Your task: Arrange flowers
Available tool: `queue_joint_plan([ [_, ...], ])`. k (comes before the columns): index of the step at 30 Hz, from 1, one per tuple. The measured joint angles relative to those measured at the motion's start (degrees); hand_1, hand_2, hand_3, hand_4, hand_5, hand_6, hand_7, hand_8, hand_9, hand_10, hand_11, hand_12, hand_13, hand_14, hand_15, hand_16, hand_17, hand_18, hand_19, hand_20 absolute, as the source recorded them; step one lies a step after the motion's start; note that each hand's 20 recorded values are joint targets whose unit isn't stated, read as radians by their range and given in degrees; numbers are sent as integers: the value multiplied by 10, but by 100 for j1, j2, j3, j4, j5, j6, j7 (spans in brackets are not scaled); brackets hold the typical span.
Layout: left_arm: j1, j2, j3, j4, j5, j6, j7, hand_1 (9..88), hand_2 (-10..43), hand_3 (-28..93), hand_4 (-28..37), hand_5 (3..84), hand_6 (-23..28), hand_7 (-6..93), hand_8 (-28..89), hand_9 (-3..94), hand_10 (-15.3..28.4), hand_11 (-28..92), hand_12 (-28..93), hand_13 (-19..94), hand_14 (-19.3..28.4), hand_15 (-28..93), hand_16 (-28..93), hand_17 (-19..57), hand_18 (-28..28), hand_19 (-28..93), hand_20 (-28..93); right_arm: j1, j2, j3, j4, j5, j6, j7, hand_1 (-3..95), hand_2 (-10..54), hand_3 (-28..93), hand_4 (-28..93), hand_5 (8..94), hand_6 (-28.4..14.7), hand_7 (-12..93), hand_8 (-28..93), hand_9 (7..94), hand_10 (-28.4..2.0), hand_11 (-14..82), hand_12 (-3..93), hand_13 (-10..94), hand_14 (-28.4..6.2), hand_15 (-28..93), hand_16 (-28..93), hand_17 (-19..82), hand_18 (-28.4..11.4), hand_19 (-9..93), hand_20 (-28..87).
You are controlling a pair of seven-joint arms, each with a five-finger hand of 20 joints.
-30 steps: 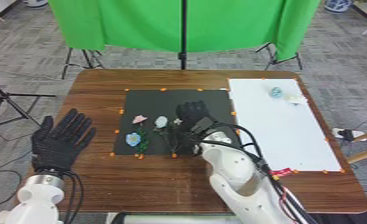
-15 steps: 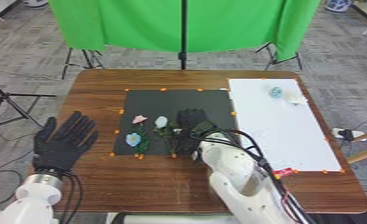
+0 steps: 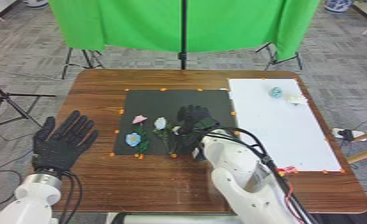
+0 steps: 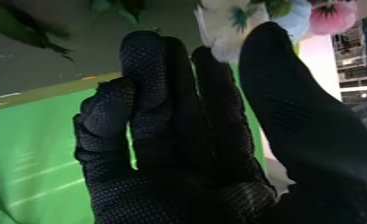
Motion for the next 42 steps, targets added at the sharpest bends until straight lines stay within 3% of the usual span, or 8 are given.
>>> queue_joint_plan([
  [10, -51, 5, 23, 17, -19, -1, 8, 244, 114, 747, -283, 447, 101, 167, -101, 373, 168, 233, 114, 264, 177, 429, -71, -77, 166, 397, 131, -70, 8, 208, -218, 287, 67, 239, 425, -95, 810, -283, 550, -60, 166, -129, 576, -192, 172, 159, 571, -155, 622, 239, 314, -253, 871, 423],
  [16, -68, 2, 38, 20, -19, -48, 41, 244, 113, 747, -283, 447, 101, 167, -101, 372, 168, 232, 114, 265, 176, 427, -71, -77, 166, 395, 131, -12, 112, 703, -286, 850, 972, 1110, 399, -95, 828, -283, 500, -74, 162, -123, 459, -207, 151, 149, 433, -184, 555, 162, 271, -250, 807, 366],
  [20, -49, 0, 41, 14, -19, -75, 144, 244, 113, 747, -283, 446, 101, 168, -101, 372, 167, 231, 114, 265, 175, 426, -70, -76, 165, 394, 131, 324, 425, 1115, 245, 560, 1501, 1166, 390, -95, 856, -283, 407, -82, 166, -132, 359, -198, 135, 114, 288, -203, 400, 83, 189, -234, 672, 245],
  [23, -17, -3, 41, 1, -27, -87, 238, 244, 113, 747, -283, 447, 101, 167, -101, 372, 167, 231, 114, 265, 176, 426, -70, -76, 166, 394, 132, 710, 729, 1468, 949, 325, 1473, 1048, 397, -95, 857, -283, 383, -84, 160, -132, 327, -190, 125, 100, 244, -205, 340, 65, 167, -223, 629, 209],
  [31, 91, -3, 16, -43, -41, -103, 361, 245, 113, 748, -283, 446, 101, 167, -101, 371, 167, 230, 113, 265, 177, 422, -70, -75, 165, 391, 130, 1621, 1387, 2199, 2171, 1253, 134, 1349, 394, -95, 857, -283, 315, -57, 175, -142, 245, -163, 102, 79, 158, -192, 263, 58, 102, -193, 545, 161],
  [35, 85, -4, 0, -32, 2, -154, 385, 245, 112, 748, -283, 446, 101, 166, -101, 371, 168, 230, 114, 265, 177, 422, -69, -74, 166, 390, 129, 1869, 1335, 2571, 2697, 634, -581, 824, 409, -95, 825, -283, 329, -53, 178, -143, 251, -172, 101, 76, 189, -188, 265, 70, 125, -217, 574, 183],
  [40, 58, -4, 0, -33, 130, -167, 384, 245, 111, 748, -283, 447, 102, 166, -100, 374, 168, 230, 114, 272, 178, 425, -68, -74, 167, 390, 129, 1906, 1297, 2668, 2725, 662, -1554, 886, 462, -95, 801, -283, 331, -43, 184, -150, 257, -159, 107, 72, 252, -174, 255, 85, 182, -223, 595, 197],
  [42, 53, -4, 7, -33, 137, -167, 387, 249, 106, 752, -283, 448, 99, 171, -100, 376, 166, 232, 114, 276, 176, 428, -67, -74, 167, 390, 129, 1906, 1257, 2668, 2744, 685, -1795, 876, 477, -95, 754, -283, 353, -33, 180, -150, 305, -149, 110, 76, 333, -157, 279, 109, 230, -235, 635, 222],
])
